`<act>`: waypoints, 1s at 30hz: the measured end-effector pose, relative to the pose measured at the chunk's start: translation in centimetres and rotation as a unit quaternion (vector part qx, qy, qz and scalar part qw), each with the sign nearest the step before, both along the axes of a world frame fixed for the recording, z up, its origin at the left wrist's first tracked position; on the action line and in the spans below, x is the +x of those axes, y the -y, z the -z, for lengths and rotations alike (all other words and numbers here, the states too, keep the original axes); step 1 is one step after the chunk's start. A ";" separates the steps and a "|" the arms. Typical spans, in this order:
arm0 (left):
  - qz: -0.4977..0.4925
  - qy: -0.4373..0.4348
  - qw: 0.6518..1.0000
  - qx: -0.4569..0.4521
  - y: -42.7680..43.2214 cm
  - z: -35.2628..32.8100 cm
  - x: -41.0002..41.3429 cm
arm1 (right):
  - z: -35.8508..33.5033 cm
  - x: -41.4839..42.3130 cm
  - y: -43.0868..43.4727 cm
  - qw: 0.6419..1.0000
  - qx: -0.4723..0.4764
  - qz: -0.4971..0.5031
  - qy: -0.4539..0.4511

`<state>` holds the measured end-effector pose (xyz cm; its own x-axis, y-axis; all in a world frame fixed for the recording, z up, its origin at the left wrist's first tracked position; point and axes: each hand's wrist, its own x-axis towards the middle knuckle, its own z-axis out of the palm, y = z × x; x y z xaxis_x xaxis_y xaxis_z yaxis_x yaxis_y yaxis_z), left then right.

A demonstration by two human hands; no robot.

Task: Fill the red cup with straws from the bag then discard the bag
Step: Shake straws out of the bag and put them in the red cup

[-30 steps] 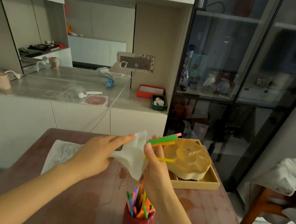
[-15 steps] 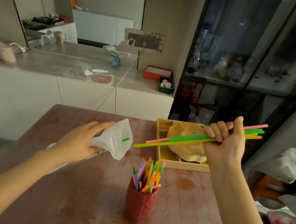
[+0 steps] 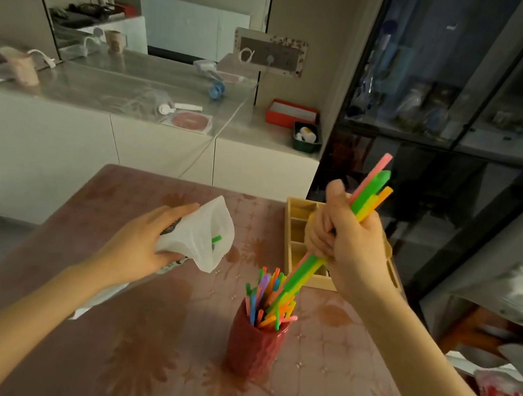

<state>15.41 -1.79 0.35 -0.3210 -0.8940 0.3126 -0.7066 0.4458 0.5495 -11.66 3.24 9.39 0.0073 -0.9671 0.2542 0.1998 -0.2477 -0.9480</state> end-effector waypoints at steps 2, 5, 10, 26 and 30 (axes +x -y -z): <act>0.005 0.000 1.000 -0.004 0.1 0.0 -0.2 | 0.8 1.0 0.1 0.998 0.015 -0.004 -0.054; 0.007 -0.002 1.000 -0.006 0.2 0.0 -0.5 | 3.8 2.2 0.3 0.987 0.046 -0.014 -0.152; 0.010 -0.012 1.000 0.004 0.3 0.1 -0.5 | 6.1 2.6 0.1 0.950 0.102 -0.031 -0.293; 0.016 -0.021 0.999 -0.038 1.2 0.0 -0.9 | 9.6 0.5 0.9 0.744 -0.026 -0.033 -0.666; 0.031 -0.036 0.997 -0.057 0.9 -0.4 -0.9 | 6.5 0.2 -0.1 0.921 -0.008 -0.007 -0.389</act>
<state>14.47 -2.66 0.76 -0.3473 -0.8309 0.4347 -0.6372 0.5492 0.5406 -11.46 3.31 2.94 0.2056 -0.9618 0.1808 -0.5347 -0.2652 -0.8023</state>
